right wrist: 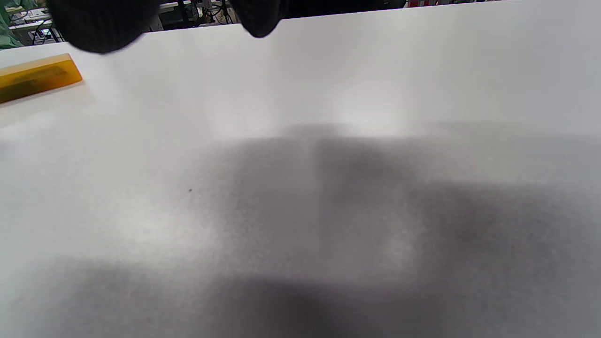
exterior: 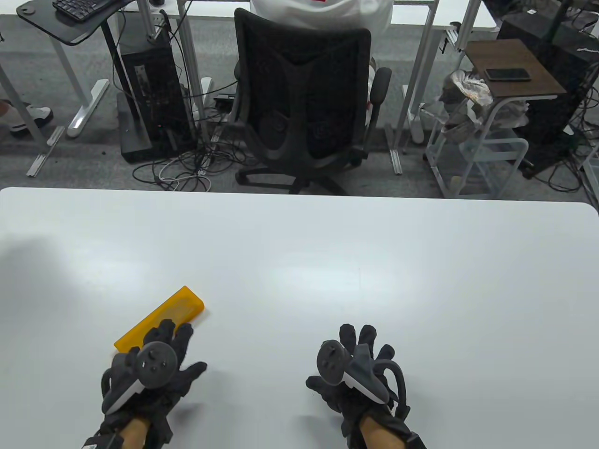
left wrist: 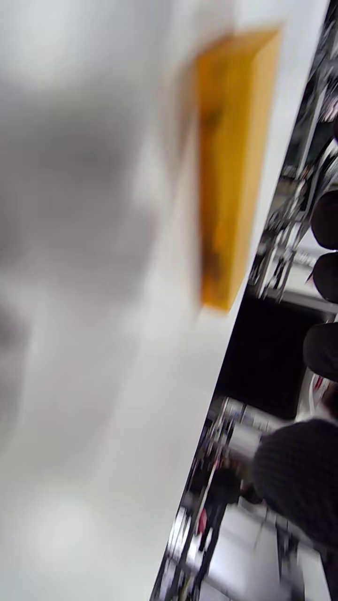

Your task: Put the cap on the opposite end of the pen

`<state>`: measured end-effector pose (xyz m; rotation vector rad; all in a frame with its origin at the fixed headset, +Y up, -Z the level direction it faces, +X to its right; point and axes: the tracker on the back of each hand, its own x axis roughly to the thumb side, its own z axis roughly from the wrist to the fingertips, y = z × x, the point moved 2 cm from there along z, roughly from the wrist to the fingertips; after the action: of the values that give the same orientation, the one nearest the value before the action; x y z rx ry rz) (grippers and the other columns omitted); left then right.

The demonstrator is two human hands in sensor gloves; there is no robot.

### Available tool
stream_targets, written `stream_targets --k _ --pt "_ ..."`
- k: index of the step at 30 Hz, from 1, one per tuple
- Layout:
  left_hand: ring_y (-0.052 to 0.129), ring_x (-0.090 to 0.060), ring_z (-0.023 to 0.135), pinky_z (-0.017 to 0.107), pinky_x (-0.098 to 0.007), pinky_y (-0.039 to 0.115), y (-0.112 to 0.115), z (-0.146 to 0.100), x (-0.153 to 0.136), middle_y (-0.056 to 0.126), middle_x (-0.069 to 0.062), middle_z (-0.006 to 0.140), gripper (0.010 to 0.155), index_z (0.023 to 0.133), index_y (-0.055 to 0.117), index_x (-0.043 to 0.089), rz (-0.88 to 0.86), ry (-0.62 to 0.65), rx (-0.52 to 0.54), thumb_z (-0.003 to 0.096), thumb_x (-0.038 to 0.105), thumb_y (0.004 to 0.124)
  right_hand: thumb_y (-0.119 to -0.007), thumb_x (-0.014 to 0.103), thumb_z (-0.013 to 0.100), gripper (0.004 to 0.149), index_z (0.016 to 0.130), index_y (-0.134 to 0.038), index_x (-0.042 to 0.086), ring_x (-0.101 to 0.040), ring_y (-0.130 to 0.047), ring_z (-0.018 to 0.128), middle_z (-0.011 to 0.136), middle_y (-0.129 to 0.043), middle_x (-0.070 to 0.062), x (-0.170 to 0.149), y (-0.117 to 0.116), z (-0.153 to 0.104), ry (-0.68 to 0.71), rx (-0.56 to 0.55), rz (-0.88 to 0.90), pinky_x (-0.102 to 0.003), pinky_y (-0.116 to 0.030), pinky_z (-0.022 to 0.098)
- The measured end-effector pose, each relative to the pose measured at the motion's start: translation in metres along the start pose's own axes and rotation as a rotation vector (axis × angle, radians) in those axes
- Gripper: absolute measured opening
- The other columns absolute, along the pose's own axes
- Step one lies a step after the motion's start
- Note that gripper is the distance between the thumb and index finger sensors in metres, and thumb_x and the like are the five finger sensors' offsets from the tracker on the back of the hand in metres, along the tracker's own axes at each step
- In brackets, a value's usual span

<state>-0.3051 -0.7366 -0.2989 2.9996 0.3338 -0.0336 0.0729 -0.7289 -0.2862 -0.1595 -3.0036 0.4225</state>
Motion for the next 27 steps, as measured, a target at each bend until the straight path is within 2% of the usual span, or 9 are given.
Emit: stream_targets --k 2,5,7,9,12,15,21,25,27 --pt "0.029 -0.049 0.116 0.073 -0.076 0.035 -0.004 0.014 -0.023 0.024 -0.019 0.125 0.084 0.117 0.036 0.027 0.031 -0.083 -0.028 0.0507 0.056 0.079 -0.071 0.059 0.041 0.082 0.111 -0.054 0.019 -0.059 -0.012 0.1 0.12 -0.026 -0.02 0.001 -0.001 0.0 0.007 -0.002 -0.009 -0.085 -0.025 0.059" --pt "0.024 -0.05 0.115 0.074 -0.075 0.034 0.006 0.029 -0.051 0.02 -0.021 0.124 0.088 0.117 0.033 0.03 0.075 -0.185 -0.157 0.0487 0.057 0.081 -0.071 0.059 0.042 0.081 0.111 -0.054 0.02 -0.059 -0.013 0.1 0.12 -0.027 -0.02 0.003 0.0 0.0 0.014 -0.008 -0.017 -0.085 -0.025 0.058" --pt "0.028 -0.052 0.115 0.074 -0.075 0.036 0.015 0.032 -0.061 0.026 -0.025 0.125 0.089 0.117 0.033 0.031 0.114 -0.216 -0.22 0.0479 0.058 0.083 -0.071 0.059 0.042 0.081 0.111 -0.054 0.019 -0.059 -0.012 0.1 0.12 -0.027 -0.02 0.004 0.0 0.001 0.016 -0.012 -0.018 -0.085 -0.025 0.059" --pt "0.038 -0.053 0.114 0.074 -0.074 0.039 0.02 0.033 -0.064 0.037 -0.026 0.124 0.088 0.116 0.033 0.033 0.086 -0.222 -0.223 0.0478 0.055 0.085 -0.071 0.059 0.042 0.081 0.111 -0.054 0.019 -0.059 -0.012 0.1 0.119 -0.027 -0.021 0.005 -0.001 0.002 0.02 -0.011 -0.019 -0.085 -0.025 0.059" --pt "0.049 -0.051 0.111 0.074 -0.072 0.043 0.02 0.033 -0.065 0.047 -0.024 0.122 0.081 0.114 0.04 0.033 0.05 -0.216 -0.148 0.0494 0.043 0.088 -0.071 0.059 0.041 0.082 0.111 -0.054 0.019 -0.059 -0.013 0.1 0.119 -0.027 -0.021 0.007 -0.004 0.003 0.026 0.004 -0.033 -0.085 -0.025 0.058" --pt "0.055 -0.05 0.109 0.074 -0.071 0.047 0.023 0.031 -0.067 0.051 -0.025 0.121 0.081 0.114 0.04 0.034 0.057 -0.205 -0.114 0.0488 0.041 0.088 -0.071 0.059 0.041 0.081 0.111 -0.054 0.019 -0.059 -0.012 0.1 0.119 -0.026 -0.02 0.006 -0.003 0.003 0.023 -0.005 -0.015 -0.084 -0.025 0.059" --pt "0.062 -0.055 0.103 0.074 -0.07 0.048 0.019 0.027 -0.067 0.057 -0.032 0.117 0.078 0.112 0.052 0.028 -0.024 -0.163 0.015 0.0451 0.033 0.092 -0.071 0.059 0.041 0.082 0.111 -0.053 0.02 -0.059 -0.012 0.1 0.12 -0.026 -0.02 0.006 0.0 0.0 0.035 -0.018 -0.022 -0.084 -0.024 0.059" --pt "0.062 -0.056 0.102 0.073 -0.072 0.048 0.0 0.023 -0.049 0.056 -0.033 0.118 0.078 0.112 0.054 0.027 -0.058 -0.096 0.04 0.0441 0.031 0.092 -0.071 0.059 0.041 0.082 0.111 -0.053 0.02 -0.058 -0.012 0.101 0.12 -0.026 -0.02 0.008 0.0 0.001 0.053 -0.021 -0.005 -0.084 -0.024 0.059" --pt "0.062 -0.056 0.102 0.072 -0.072 0.048 -0.008 0.02 -0.032 0.056 -0.033 0.118 0.078 0.112 0.054 0.027 -0.084 -0.033 0.041 0.0439 0.031 0.092 -0.071 0.059 0.041 0.082 0.111 -0.053 0.02 -0.058 -0.012 0.101 0.12 -0.026 -0.02 0.01 0.0 0.001 0.068 -0.024 -0.013 -0.084 -0.024 0.06"
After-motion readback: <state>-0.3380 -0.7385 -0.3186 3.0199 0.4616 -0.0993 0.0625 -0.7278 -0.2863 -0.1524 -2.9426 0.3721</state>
